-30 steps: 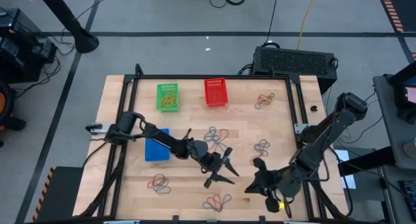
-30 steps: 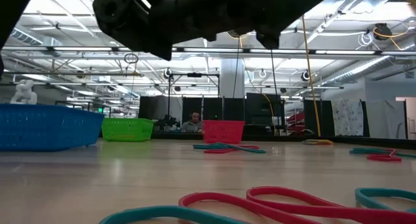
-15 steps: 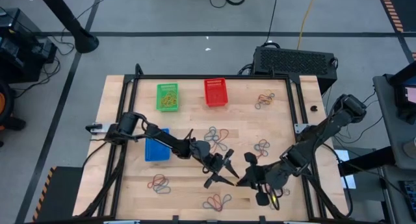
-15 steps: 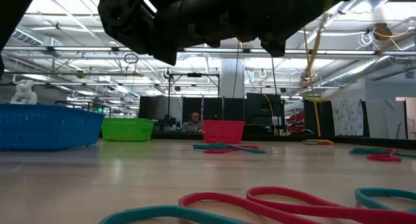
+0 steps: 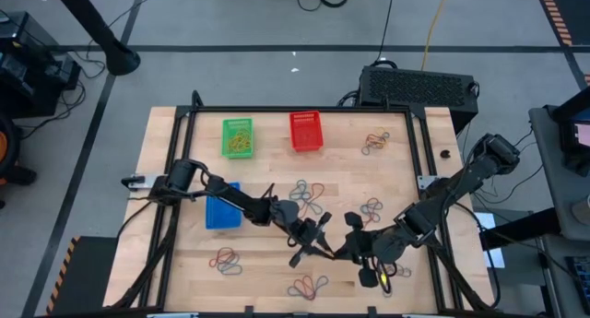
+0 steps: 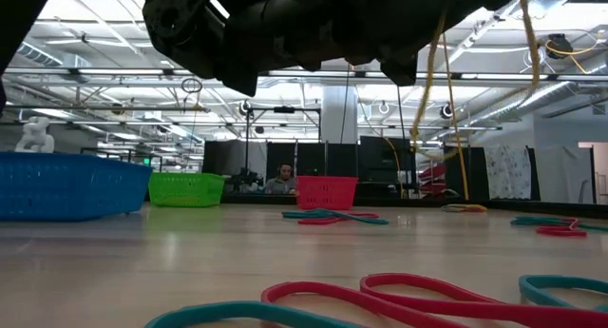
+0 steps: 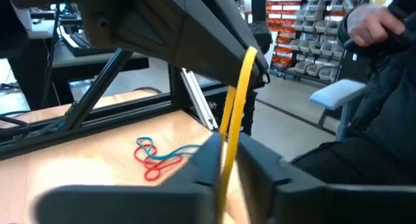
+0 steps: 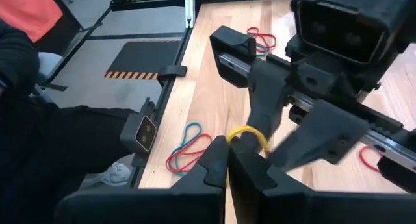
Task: Sort rubber bands into baskets
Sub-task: Put the yellow rubber band into the green bin
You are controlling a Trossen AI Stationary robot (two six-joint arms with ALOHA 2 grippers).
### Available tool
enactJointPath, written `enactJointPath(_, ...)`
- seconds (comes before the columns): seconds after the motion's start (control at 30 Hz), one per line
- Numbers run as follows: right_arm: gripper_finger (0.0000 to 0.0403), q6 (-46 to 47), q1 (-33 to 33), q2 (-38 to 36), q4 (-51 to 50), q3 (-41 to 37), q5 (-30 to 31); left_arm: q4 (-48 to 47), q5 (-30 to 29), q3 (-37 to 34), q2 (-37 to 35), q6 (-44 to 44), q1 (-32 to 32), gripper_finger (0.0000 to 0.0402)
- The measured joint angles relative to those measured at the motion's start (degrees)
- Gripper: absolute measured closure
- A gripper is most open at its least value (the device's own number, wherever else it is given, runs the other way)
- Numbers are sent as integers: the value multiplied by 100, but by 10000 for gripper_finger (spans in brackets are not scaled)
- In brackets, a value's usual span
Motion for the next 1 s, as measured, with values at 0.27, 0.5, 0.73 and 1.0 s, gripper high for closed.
enactJointPath(0.27,343,17,-2,-2,-236,0,15,-164,-90,-2,0,101,2,398)
enactJointPath(0.5,253,-123,-2,-31,-455,0,20,-423,-115,-2,-47,-34,81,398)
enactJointPath(0.73,203,189,9,-96,-1447,-2,33,-2195,-168,-4,-1058,82,340,399)
enactJointPath(1.0,211,-403,11,-96,-1621,-380,1336,-5980,-2657,0,-2926,841,820,400)
